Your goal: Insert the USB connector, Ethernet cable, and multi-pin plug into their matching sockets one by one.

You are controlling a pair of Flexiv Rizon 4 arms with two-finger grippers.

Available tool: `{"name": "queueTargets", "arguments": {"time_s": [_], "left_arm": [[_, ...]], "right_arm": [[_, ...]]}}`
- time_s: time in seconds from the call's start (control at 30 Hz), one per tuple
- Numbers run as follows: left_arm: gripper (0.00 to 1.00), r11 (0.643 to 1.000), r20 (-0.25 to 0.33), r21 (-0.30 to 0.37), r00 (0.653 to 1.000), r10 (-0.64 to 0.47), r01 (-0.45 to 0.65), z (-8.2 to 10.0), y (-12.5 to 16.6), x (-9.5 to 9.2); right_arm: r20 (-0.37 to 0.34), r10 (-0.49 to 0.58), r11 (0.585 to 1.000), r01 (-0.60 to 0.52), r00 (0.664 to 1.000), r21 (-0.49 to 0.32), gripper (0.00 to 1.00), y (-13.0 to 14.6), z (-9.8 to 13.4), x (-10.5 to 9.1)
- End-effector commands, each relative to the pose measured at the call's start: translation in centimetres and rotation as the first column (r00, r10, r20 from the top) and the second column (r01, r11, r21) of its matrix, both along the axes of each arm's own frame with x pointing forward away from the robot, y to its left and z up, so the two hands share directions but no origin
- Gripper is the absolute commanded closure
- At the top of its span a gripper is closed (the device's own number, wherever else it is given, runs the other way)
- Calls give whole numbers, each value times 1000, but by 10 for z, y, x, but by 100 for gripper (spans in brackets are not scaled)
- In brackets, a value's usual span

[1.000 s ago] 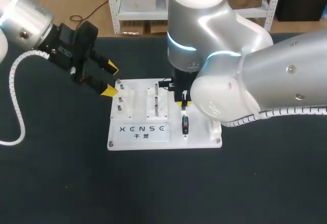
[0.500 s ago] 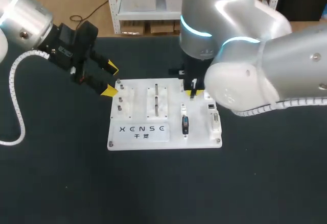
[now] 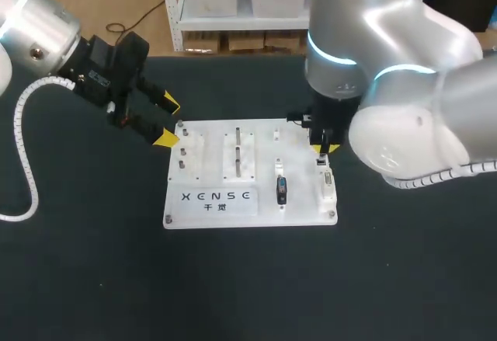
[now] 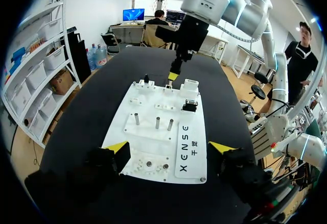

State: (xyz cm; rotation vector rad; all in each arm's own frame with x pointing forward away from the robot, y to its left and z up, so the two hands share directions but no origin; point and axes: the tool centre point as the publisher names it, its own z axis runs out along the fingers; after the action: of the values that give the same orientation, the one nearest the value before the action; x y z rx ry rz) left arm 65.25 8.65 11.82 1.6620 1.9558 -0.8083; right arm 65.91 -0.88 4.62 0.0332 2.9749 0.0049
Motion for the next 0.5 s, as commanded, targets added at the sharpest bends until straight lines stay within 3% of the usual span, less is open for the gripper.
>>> {"name": "queueTargets", "arguments": {"time_s": [0.03,0.5], "left_arm": [[0,1000,2,-2,1000,1,-1,0,0,-1],[0,1000,2,-2,1000,1,-1,0,0,-1]], "right_arm": [[12,-5,1000,5,1000,-1,100,-5,-4,-2],[17,17,1000,-16,1000,-17,100,0,-9,1]]}}
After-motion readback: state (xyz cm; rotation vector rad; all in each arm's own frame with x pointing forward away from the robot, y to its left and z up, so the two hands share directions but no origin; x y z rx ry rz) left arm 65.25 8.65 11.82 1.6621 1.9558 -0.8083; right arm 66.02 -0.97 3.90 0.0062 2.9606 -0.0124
